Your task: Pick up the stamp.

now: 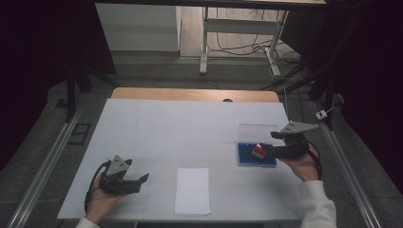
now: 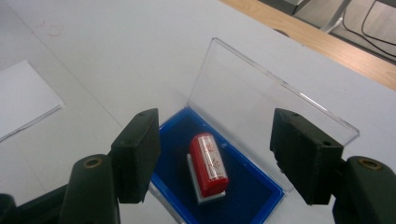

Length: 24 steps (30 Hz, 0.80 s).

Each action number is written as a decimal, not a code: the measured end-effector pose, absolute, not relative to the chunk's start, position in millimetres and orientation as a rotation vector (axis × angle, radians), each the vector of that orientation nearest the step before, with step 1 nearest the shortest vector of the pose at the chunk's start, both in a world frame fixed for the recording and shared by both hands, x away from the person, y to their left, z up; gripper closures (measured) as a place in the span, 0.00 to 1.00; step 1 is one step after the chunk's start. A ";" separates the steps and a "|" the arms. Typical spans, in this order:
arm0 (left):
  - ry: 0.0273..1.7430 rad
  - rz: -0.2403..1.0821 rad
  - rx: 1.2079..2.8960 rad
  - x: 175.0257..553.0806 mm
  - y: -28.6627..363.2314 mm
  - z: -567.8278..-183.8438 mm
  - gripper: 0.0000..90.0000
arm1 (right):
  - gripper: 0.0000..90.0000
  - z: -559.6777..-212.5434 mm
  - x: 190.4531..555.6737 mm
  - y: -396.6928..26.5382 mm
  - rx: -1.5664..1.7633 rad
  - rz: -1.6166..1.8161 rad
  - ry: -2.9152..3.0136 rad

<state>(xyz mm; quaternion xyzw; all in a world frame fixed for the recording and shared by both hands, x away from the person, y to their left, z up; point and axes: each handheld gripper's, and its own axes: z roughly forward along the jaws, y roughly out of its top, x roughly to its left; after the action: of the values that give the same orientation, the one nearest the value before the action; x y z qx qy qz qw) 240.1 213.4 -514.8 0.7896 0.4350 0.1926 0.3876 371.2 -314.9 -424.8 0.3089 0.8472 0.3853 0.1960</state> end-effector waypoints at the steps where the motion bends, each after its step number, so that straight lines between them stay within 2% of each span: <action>1: 1.107 0.491 2.007 240.0 213.5 -514.7 0.19 | 0.37 -426.0 372.8 -314.3 0.860 1.073 2.381; 14: 1.113 0.486 2.009 241.3 215.3 -516.5 0.19 | 0.40 -446.6 384.2 -307.5 0.871 0.988 2.471; 24: 1.111 0.486 2.021 242.1 214.9 -517.8 0.19 | 0.50 -456.8 388.3 -306.6 0.869 0.964 2.508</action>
<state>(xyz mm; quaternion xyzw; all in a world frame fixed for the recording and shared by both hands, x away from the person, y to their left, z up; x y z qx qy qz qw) 242.1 214.9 -517.8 0.7923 0.4355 0.1904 0.3827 388.3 -306.6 -456.8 0.3038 0.8769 0.3371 0.1582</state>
